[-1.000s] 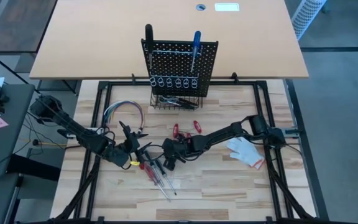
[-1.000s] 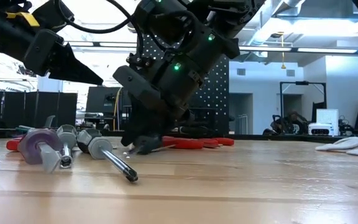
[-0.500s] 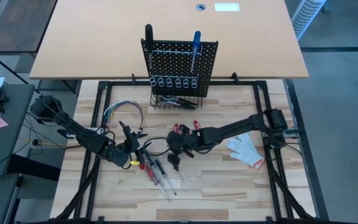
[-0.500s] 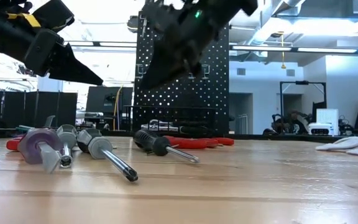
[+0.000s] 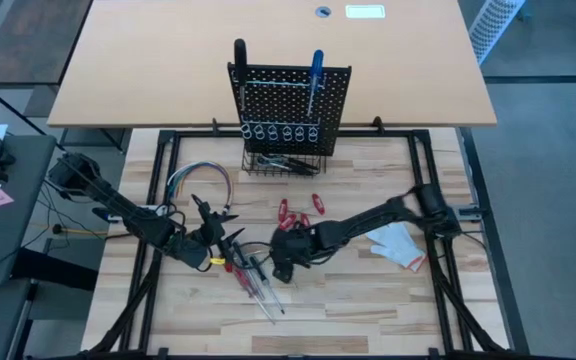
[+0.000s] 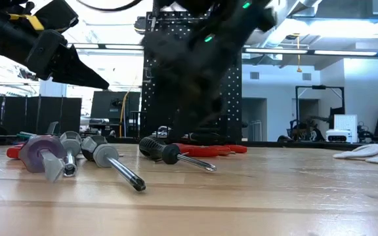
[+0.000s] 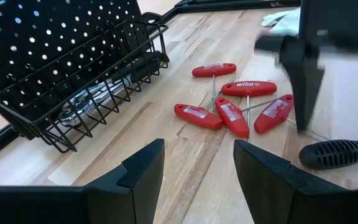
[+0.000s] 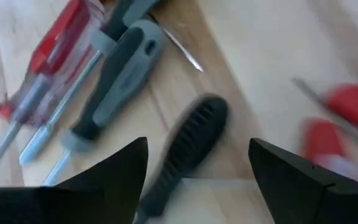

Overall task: Hang tools onto peg board
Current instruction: Hang the black screwdriver on the pegboard

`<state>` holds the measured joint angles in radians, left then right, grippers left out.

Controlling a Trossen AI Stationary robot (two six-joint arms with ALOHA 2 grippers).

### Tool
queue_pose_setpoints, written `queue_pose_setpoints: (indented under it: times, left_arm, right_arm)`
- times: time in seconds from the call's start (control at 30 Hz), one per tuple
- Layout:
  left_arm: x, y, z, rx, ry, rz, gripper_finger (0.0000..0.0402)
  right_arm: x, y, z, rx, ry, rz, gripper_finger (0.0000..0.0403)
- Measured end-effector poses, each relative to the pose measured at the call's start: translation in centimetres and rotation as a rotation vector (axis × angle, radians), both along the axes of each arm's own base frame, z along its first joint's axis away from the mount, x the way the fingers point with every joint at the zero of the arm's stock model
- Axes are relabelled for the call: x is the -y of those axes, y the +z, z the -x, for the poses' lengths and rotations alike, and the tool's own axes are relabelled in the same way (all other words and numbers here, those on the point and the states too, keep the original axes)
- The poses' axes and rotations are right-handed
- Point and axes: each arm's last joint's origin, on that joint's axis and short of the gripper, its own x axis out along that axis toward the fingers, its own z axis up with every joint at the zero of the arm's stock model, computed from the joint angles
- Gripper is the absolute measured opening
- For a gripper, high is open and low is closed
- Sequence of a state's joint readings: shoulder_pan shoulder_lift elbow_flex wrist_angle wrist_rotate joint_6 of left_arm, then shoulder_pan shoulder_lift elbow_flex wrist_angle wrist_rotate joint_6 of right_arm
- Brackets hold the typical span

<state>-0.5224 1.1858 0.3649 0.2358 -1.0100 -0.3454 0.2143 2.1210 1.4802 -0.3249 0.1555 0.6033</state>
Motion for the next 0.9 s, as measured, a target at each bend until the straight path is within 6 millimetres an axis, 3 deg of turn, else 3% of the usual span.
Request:
queue_pose_setpoints:
  times: [0.27,0.37,0.5,0.57,0.73,0.9]
  left_arm:
    - [0.0,0.0,0.0,-0.004,0.001,-0.002,0.0189]
    - [0.0,0.0,0.0,-0.002,0.002,-0.001,0.0189]
    - [-0.1,-0.1,0.0,-0.005,0.005,0.003,0.0189]
    - [0.0,-0.1,0.0,-0.001,0.007,0.009,0.0189]
    - [0.2,-0.1,0.1,-0.001,-0.012,0.019,0.0189]
    - [0.6,-0.2,0.1,0.004,-0.027,0.025,0.0189]
  right_arm:
    - [0.2,-1.8,-1.7,-0.108,0.005,-0.002,0.0259]
    - [0.4,-1.9,-1.7,-0.11,0.018,0.012,0.0211]
    - [0.6,-1.5,-1.6,-0.104,0.089,0.08,0.0113]
    - [0.7,-1.1,-1.5,-0.089,0.112,0.13,0.0097]
    - [1.5,2.1,0.6,0.001,0.064,0.288,0.0097]
    - [2.7,4.5,5.7,0.279,0.053,0.344,0.0097]
